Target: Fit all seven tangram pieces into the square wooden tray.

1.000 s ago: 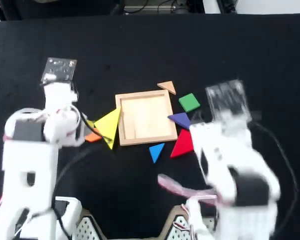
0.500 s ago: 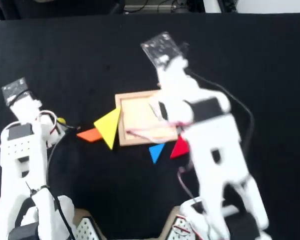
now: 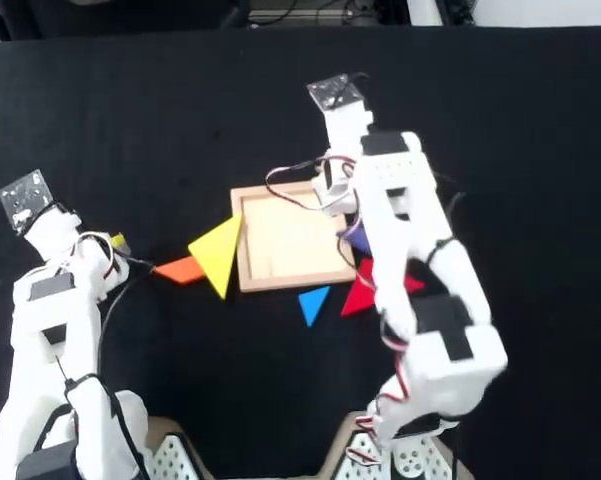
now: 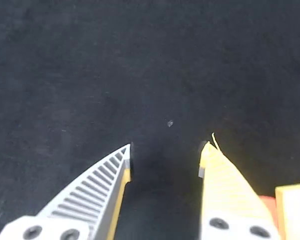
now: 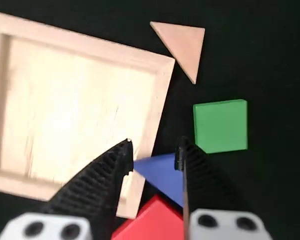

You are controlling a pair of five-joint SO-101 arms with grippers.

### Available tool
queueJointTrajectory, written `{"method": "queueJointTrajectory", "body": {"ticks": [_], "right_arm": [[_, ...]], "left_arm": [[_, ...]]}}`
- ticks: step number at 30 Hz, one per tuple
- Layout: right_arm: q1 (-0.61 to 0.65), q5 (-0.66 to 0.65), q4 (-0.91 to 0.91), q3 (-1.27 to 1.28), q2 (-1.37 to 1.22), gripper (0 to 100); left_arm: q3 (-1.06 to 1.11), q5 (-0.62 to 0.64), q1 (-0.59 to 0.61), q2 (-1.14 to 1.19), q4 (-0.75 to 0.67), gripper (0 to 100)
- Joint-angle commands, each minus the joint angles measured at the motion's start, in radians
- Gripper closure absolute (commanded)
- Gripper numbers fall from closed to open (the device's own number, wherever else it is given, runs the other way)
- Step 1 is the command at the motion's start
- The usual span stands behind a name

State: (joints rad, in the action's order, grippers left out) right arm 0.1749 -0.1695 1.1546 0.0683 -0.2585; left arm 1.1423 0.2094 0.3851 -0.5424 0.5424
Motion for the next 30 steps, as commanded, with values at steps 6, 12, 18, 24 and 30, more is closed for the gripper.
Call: {"method": "queueJointTrajectory", "body": {"ticks": [6,12,18,24,30], "right_arm": [[-0.008,0.123,-0.012,-0.202,-0.168,84.2],[0.002,0.123,-0.009,-0.249,-0.255,84.3],[0.015,0.123,-0.014,-0.249,-0.283,84.4],[0.029,0.123,-0.006,-0.242,-0.285,96.6],[0.034,0.146,0.064,-0.243,-0.285,98.7]], "left_arm": [[0.024,0.003,-0.05,-0.003,-0.078,84],[0.022,0.003,-0.051,-0.003,-0.078,84],[0.024,0.003,-0.051,-0.003,-0.084,84],[0.025,0.003,-0.05,-0.003,-0.084,84],[0.025,0.005,-0.047,-0.003,-0.084,84]]}}
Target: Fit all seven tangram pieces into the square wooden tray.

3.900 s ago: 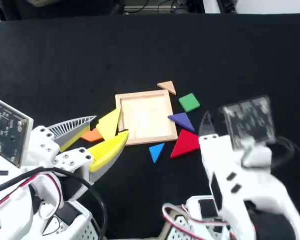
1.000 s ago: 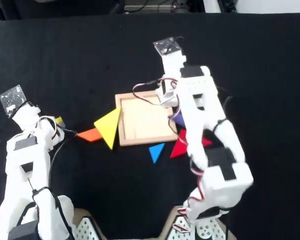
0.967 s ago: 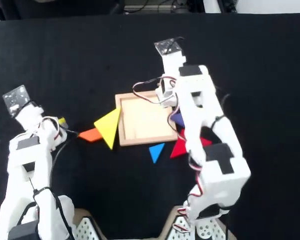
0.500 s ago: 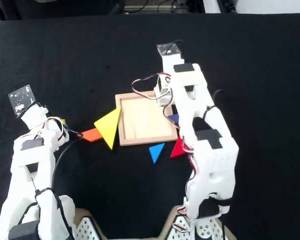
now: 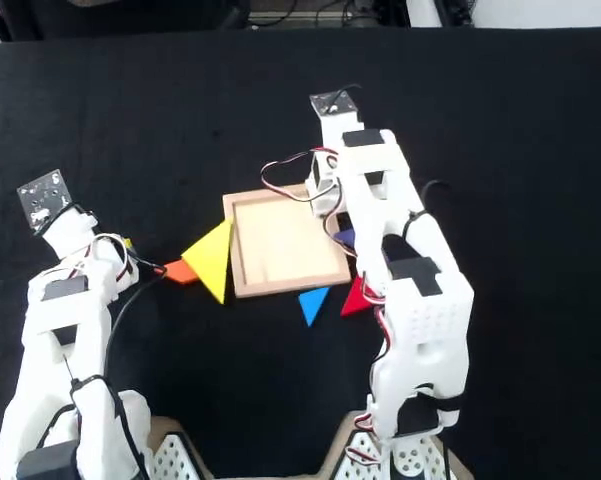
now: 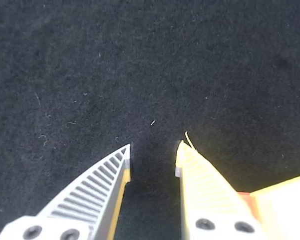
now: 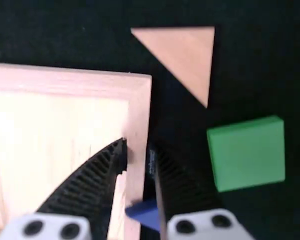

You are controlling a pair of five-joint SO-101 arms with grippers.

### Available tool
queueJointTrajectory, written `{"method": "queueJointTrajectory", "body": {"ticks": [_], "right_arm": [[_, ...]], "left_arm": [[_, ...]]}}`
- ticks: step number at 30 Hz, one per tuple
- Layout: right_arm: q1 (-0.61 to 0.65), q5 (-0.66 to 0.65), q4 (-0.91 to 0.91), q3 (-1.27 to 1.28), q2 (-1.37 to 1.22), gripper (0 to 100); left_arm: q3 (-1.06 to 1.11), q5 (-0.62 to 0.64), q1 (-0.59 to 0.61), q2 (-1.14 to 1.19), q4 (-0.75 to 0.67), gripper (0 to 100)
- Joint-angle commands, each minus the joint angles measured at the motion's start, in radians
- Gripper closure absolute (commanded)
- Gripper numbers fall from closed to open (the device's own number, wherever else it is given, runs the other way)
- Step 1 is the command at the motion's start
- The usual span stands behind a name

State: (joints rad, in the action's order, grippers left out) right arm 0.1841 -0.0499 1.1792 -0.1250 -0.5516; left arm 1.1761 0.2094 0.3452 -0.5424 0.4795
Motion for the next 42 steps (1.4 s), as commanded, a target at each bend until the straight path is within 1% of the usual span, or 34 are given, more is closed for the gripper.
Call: {"method": "queueJointTrajectory", "body": {"ticks": [1,5,9,12,15,22,28,35,39,42], "right_arm": [[0.031,0.058,0.058,-0.054,0.008,98.7],[0.049,0.189,0.112,-0.056,0.01,98.7],[0.06,0.351,0.153,-0.056,0.008,98.7],[0.068,0.408,0.163,-0.054,0.008,98.7],[0.104,0.382,0.164,-0.053,0.008,98.7],[0.164,0.201,0.155,-0.073,0.01,98.7],[0.157,0.112,0.158,-0.137,0.01,98.7],[0.157,0.118,0.163,-0.142,0.01,98.7],[0.13,0.224,0.193,-0.136,0.01,98.7],[0.098,0.25,0.198,-0.137,0.01,98.8]], "left_arm": [[-0.008,0.005,-0.007,-0.003,-0.021,84],[-0.008,0.005,-0.007,-0.003,-0.021,84],[-0.008,0.003,-0.007,-0.003,-0.021,84],[-0.008,0.003,-0.007,-0.003,-0.021,84],[-0.008,0.003,-0.007,-0.003,-0.021,84],[-0.008,0.003,-0.007,-0.003,-0.021,84],[-0.008,0.003,-0.007,-0.003,-0.021,84],[-0.008,0.003,-0.007,-0.003,-0.023,84],[-0.008,0.003,-0.007,-0.003,-0.023,84],[-0.008,0.003,-0.007,-0.003,-0.023,84]]}}
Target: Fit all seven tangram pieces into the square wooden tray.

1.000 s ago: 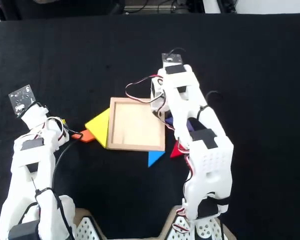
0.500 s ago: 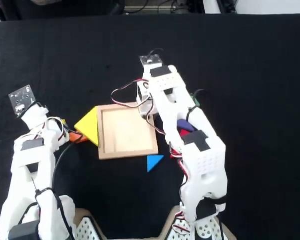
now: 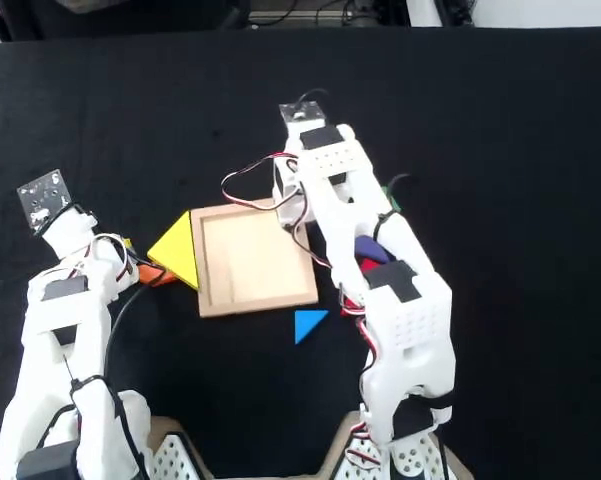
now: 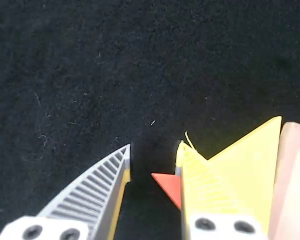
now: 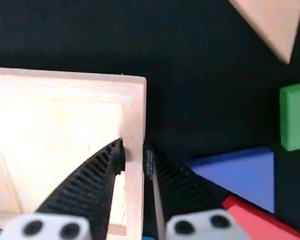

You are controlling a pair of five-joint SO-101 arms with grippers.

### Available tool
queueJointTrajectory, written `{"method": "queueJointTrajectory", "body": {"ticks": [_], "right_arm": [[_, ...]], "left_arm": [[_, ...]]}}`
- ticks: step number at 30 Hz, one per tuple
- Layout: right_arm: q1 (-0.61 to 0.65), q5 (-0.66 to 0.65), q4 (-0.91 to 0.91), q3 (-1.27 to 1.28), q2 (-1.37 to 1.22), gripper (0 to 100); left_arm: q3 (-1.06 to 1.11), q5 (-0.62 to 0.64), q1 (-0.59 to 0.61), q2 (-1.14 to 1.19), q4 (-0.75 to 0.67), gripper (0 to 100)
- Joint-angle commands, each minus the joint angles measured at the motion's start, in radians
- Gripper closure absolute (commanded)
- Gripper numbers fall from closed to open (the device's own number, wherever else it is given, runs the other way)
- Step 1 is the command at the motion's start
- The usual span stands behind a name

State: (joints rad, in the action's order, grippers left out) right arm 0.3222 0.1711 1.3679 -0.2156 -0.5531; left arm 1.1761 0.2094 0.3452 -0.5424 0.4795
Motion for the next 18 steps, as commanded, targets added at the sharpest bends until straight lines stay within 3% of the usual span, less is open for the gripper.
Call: {"method": "queueJointTrajectory", "body": {"ticks": [1,11,18], "right_arm": [[-0.051,0.029,0.009,-0.045,0.012,98.8],[-0.068,0.084,0.009,-0.045,0.01,98.7],[-0.055,-0.009,0.038,-0.048,0.01,98.5]], "left_arm": [[-0.008,0.003,-0.007,-0.003,-0.023,84],[-0.008,0.002,-0.007,-0.003,-0.023,84],[-0.008,0.002,-0.008,-0.003,-0.023,84]]}}
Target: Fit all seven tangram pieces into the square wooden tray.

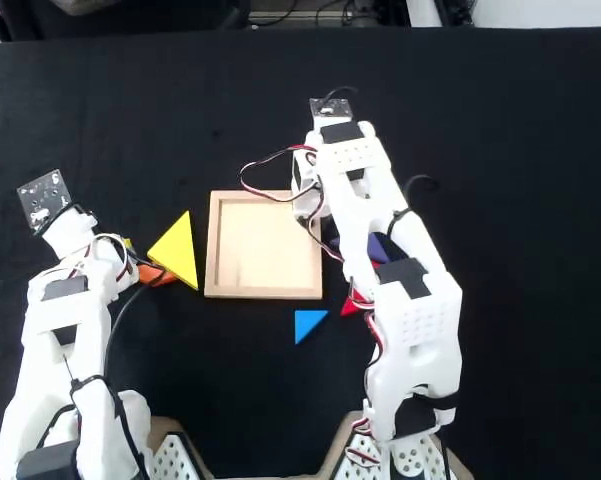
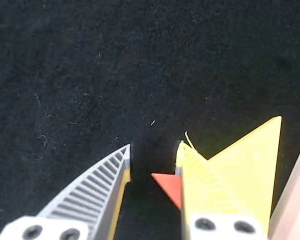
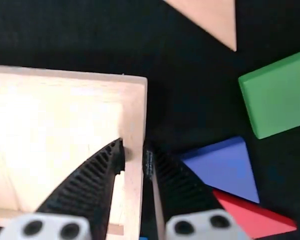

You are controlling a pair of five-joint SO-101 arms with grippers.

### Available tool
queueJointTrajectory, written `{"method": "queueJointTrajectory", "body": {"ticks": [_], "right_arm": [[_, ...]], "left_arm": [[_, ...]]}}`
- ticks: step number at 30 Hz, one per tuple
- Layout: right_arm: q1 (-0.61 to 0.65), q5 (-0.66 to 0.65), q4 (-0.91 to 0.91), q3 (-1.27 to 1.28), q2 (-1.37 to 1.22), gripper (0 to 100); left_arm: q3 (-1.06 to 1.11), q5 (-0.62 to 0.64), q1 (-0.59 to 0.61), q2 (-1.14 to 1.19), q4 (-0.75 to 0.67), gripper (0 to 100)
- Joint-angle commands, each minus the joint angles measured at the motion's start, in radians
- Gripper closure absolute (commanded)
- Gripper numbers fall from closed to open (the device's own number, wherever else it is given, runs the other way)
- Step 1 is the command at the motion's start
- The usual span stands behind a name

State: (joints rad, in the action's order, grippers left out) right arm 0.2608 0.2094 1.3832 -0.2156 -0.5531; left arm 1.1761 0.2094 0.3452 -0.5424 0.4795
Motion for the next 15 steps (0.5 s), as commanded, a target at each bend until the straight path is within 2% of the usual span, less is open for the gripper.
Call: {"method": "queueJointTrajectory", "body": {"ticks": [1,5,11,15], "right_arm": [[0.011,-0.049,0.023,-0.048,0.012,98.5],[0.015,-0.051,0.023,-0.048,0.012,97.9],[0.015,-0.051,0.041,-0.05,0.012,80.2],[0.017,-0.052,0.074,-0.073,0.021,78.9]], "left_arm": [[-0.008,0.002,-0.008,-0.003,-0.023,84],[-0.008,0.002,-0.007,-0.003,-0.023,84],[-0.008,0.002,-0.007,-0.003,-0.023,85],[-0.008,0.002,-0.007,-0.003,-0.023,85]]}}
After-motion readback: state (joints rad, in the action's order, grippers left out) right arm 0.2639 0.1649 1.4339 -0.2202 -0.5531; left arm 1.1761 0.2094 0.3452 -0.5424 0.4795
